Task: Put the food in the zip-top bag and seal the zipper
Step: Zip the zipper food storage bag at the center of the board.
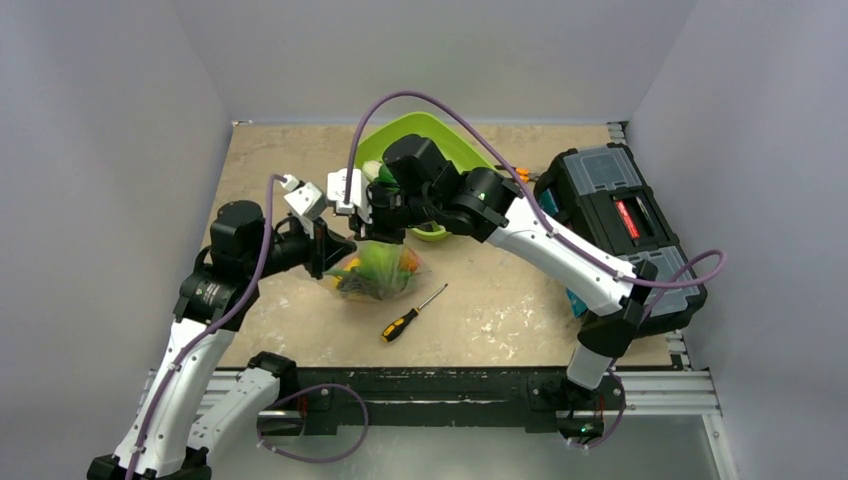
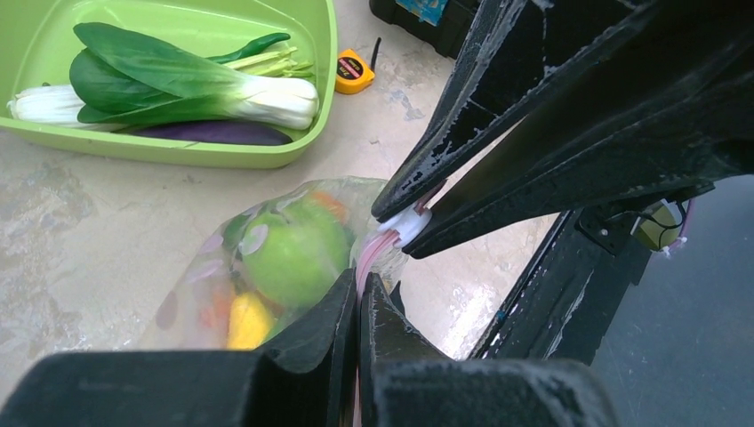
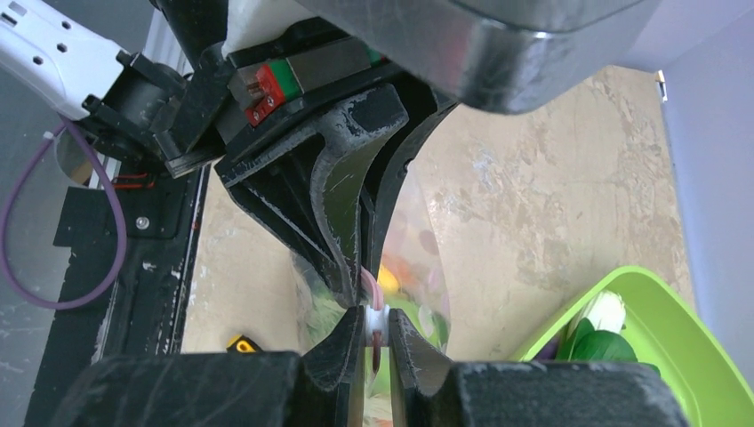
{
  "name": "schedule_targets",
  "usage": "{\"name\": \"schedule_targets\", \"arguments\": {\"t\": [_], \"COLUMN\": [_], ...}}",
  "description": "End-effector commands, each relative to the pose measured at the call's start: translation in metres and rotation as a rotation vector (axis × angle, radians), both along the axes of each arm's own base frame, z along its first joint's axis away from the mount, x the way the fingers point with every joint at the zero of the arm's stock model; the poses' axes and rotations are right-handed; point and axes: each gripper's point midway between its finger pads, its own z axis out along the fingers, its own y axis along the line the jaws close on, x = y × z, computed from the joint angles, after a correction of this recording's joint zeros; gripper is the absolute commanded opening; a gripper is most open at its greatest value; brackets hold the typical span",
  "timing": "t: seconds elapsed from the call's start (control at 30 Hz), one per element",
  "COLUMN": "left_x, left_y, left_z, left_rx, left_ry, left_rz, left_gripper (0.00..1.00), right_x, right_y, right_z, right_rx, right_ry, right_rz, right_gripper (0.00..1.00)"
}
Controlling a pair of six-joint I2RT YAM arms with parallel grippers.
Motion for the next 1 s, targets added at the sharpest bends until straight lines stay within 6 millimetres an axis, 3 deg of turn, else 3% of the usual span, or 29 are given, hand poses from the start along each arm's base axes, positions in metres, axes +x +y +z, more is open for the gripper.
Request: {"name": "schedule_targets", "arguments": {"t": [0.0,0.63,0.83,0.97], "left_x": [-0.006,-0.013,-0.01,-0.008], "left_y": [-0.01,-0.011,-0.009,-0.009], "left_z": [0.024,0.032,0.031,0.03], "left_rx": [-0.05,-0.072,-0.066,-0.062], "left_ry": [-0.101,-0.148,-0.151,-0.148], "left_rz": [-0.083,-0.101,-0.085,-0.075], "left_gripper": [0.0,0.0,0.0,0.0], "right_x": [-0.016,-0.013,-0.041,-0.036], "right_y": [0.011,0.036,0.04,0.032], "right_z": [0.014,-0.013,-0.028,-0.029], "right_rx": [0.036,0.067,0.089,0.089], "right_ry": [-0.028,-0.054,0.029,0.022], "right_rz": [0.098,0.166,0.311,0.259], "right_gripper": [0.0,0.0,0.02,0.05]}}
